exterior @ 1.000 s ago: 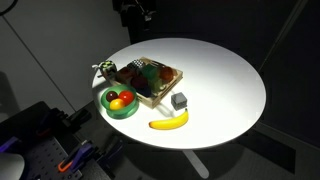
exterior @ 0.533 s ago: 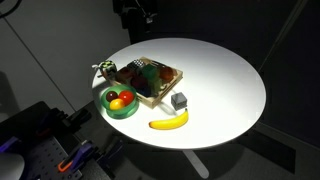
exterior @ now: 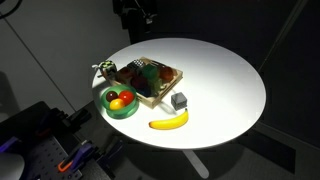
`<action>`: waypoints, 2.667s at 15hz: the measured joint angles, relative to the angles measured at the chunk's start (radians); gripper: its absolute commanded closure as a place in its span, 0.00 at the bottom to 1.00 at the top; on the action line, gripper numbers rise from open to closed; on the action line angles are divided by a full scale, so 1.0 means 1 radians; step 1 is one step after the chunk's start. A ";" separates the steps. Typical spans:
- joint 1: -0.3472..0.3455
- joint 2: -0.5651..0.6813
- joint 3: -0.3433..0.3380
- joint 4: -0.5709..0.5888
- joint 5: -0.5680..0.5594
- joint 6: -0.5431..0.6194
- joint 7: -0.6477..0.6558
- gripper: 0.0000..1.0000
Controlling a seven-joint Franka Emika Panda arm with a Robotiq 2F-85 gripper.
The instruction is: Pick up the green cube and then drop it on the table
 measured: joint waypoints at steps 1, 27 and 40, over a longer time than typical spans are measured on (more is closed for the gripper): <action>0.004 0.006 0.000 0.000 0.000 0.010 0.000 0.00; 0.064 0.434 0.038 0.232 0.098 0.265 0.130 0.00; 0.064 0.489 0.033 0.288 0.097 0.265 0.147 0.00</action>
